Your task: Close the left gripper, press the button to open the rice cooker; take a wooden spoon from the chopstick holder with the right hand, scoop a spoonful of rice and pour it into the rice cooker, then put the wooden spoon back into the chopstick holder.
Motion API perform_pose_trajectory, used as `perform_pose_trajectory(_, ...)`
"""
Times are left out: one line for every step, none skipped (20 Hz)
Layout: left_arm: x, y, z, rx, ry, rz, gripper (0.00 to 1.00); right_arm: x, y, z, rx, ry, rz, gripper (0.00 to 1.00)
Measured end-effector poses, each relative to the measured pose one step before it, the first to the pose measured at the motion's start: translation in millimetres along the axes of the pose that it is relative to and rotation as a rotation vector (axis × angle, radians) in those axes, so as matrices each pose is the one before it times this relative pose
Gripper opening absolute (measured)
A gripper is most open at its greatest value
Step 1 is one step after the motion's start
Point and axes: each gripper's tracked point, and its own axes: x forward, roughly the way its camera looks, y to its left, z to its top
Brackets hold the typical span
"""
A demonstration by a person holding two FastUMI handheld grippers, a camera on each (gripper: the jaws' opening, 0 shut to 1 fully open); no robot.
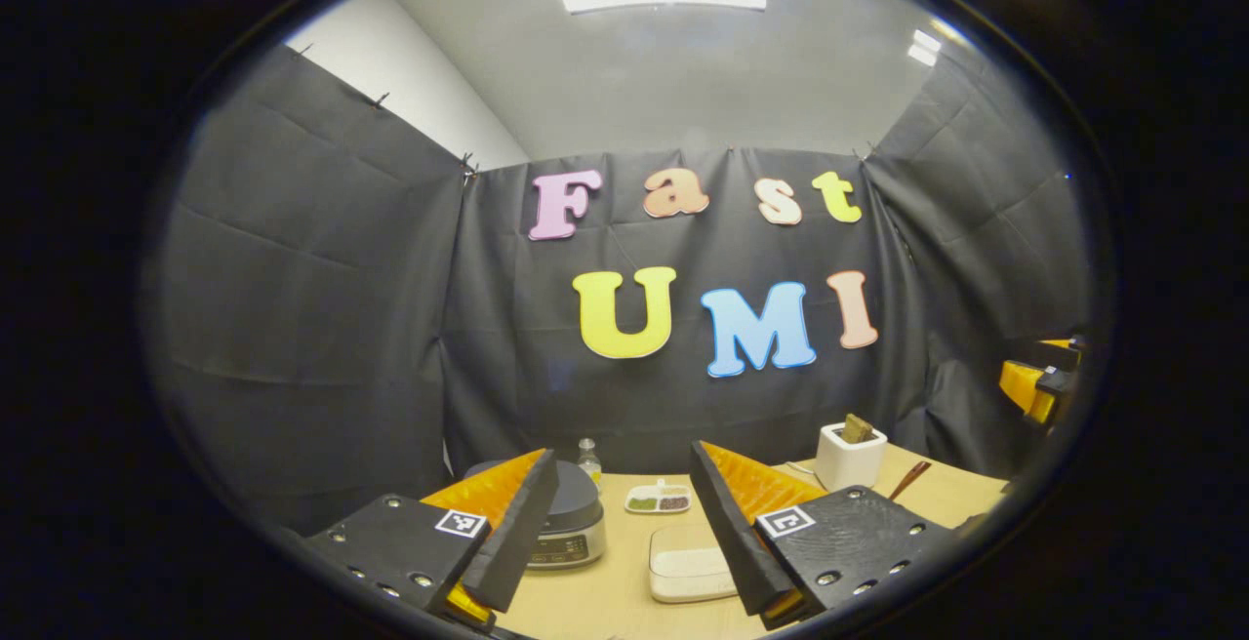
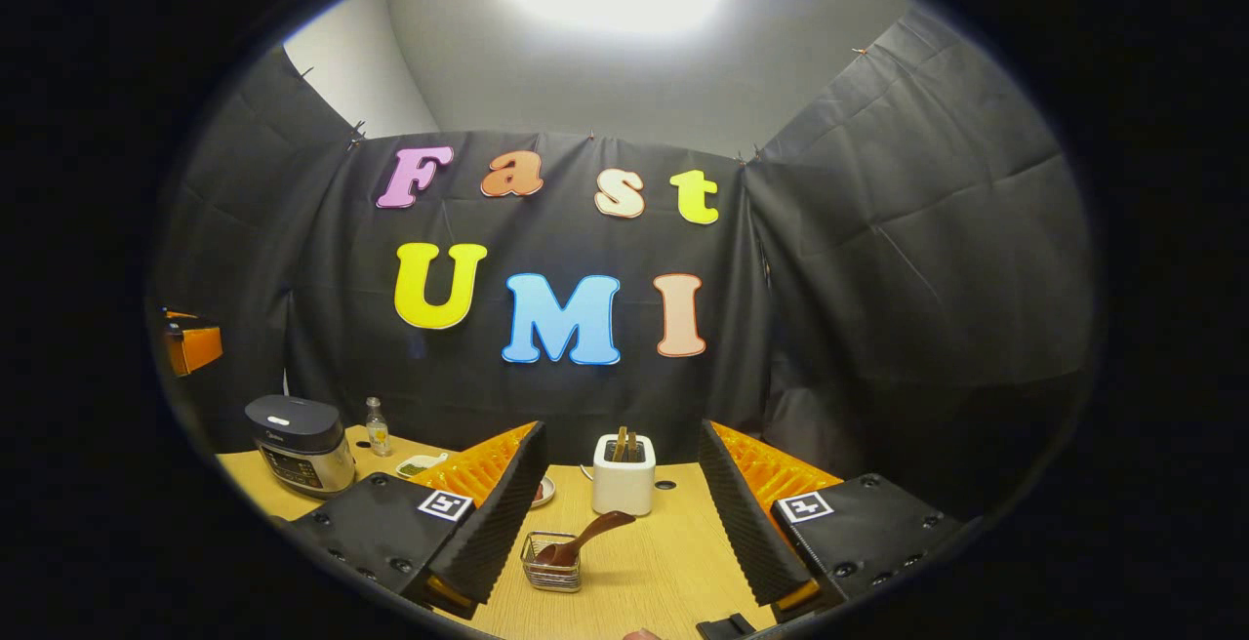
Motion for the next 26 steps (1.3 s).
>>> perform_pose_trajectory(-0.68,0.19,1.13,0.00022,-0.00133,0.00197,0.83,0.73,-0.37,0.19,0.00247,0.00043,0.00254,0.98)
perform_pose_trajectory(-0.09,-0.05,1.06,0.00158,-0.00122,0.00362,0.83,0.42,-0.71,-0.32,0.00229,-0.00002,0.00096,0.98)
perform_pose_trajectory(0.04,0.79,0.94,0.00166,-0.00040,0.00324,0.83,0.20,-0.03,-1.33,0.00142,0.00117,0.00342,0.98)
perform_pose_trajectory(-0.25,-0.25,-1.31,0.00308,0.00181,0.00218,0.83,0.13,-0.43,-0.61,0.00048,0.00113,0.00252,0.98)
perform_pose_trajectory(0.33,-0.03,0.82,0.00308,0.00080,0.00187,0.83,0.12,-0.65,-0.76,0.00014,0.00126,0.00259,0.98)
perform_pose_trajectory(-1.31,0.02,0.44,0.00340,-0.00093,0.00217,0.83,0.63,0.31,-0.39,0.00076,0.00057,0.00267,0.98)
perform_pose_trajectory(0.32,-0.78,0.49,0.00364,-0.00200,0.00268,0.83,0.42,-0.77,-1.12,0.00133,0.00133,0.00191,0.98)
perform_pose_trajectory(1.58,0.07,1.71,0.00297,-0.00224,0.00264,0.83,0.83,-0.01,-0.62,0.00049,0.00120,0.00280,0.98)
perform_pose_trajectory(-0.39,0.03,1.26,0.00267,-0.00436,0.00145,0.83,-0.91,-0.53,-0.45,-0.00031,0.00073,0.00234,0.98)
perform_pose_trajectory(0.13,0.61,1.69,0.00164,-0.00339,0.00107,0.85,0.21,-0.93,-0.01,-0.00120,0.00001,0.00243,0.98)
perform_pose_trajectory(-0.04,-0.12,0.47,0.00150,-0.00068,0.00259,0.83,0.25,-0.54,-0.63,-0.00162,-0.00011,0.00090,0.98)
perform_pose_trajectory(0.85,1.07,0.78,-0.00032,0.00065,0.00263,0.83,0.28,-0.31,-0.11,-0.00088,-0.00033,0.00176,0.98)
perform_pose_trajectory(-0.16,1.11,0.20,-0.00091,0.00190,0.00603,0.83,1.23,-0.76,-0.15,0.00085,-0.00003,0.00099,0.98)
perform_pose_trajectory(0.39,1.01,-1.67,-0.00190,0.00421,0.00497,0.83,0.62,-0.63,-0.10,0.00184,0.00021,0.00094,0.98)
perform_pose_trajectory(-0.55,0.41,-3.19,-0.00159,0.00708,0.00223,0.83,-0.48,-0.65,0.02,0.00143,-0.00034,0.00134,0.98)
perform_pose_trajectory(1.12,0.43,0.27,0.00088,0.00614,0.00028,0.83,0.52,0.35,0.30,-0.00005,-0.00072,0.00179,0.98)
perform_pose_trajectory(-0.81,1.17,0.54,0.00208,0.00020,0.00411,0.84,-0.46,0.21,-0.40,-0.00166,-0.00097,0.00265,0.98)
perform_pose_trajectory(1.05,0.03,0.94,0.00229,0.00143,0.00113,0.75,0.39,-0.30,-0.02,-0.00242,-0.00007,0.00191,0.98)
perform_pose_trajectory(-1.26,-1.17,-1.41,0.00222,0.00316,-0.00046,0.75,0.12,-0.76,-1.00,-0.00102,-0.00018,0.00265,0.98)
perform_pose_trajectory(1.97,0.97,2.20,0.00458,-0.00473,0.00974,0.75,-0.06,-0.01,0.15,0.00094,-0.00037,0.00338,0.98)
perform_pose_trajectory(-2.83,5.95,3.63,0.00323,-0.01035,0.02011,0.60,0.72,-0.21,-1.28,0.00083,0.00110,0.00342,0.98)
perform_pose_trajectory(0.98,-4.73,1.22,-0.00326,0.00064,-0.00810,0.45,-0.30,-1.49,-1.45,-0.00021,0.00131,0.00128,0.98)
perform_pose_trajectory(-0.45,-6.00,-2.83,-0.00001,0.00353,-0.00587,0.43,0.28,-1.67,0.21,0.00140,-0.00086,0.00093,0.98)
perform_pose_trajectory(-0.88,1.54,1.86,0.00477,-0.00357,0.00861,0.43,0.54,-0.49,-0.42,0.00292,0.00160,0.00461,0.98)
perform_pose_trajectory(0.74,-3.84,0.67,-0.00016,0.00249,-0.01136,0.38,-0.31,-0.97,-2.06,0.00108,0.00188,0.00391,0.98)
perform_pose_trajectory(0.81,-4.89,0.59,0.00068,0.00299,-0.01157,0.33,0.37,-1.87,0.28,0.00036,-0.00123,0.00235,0.98)
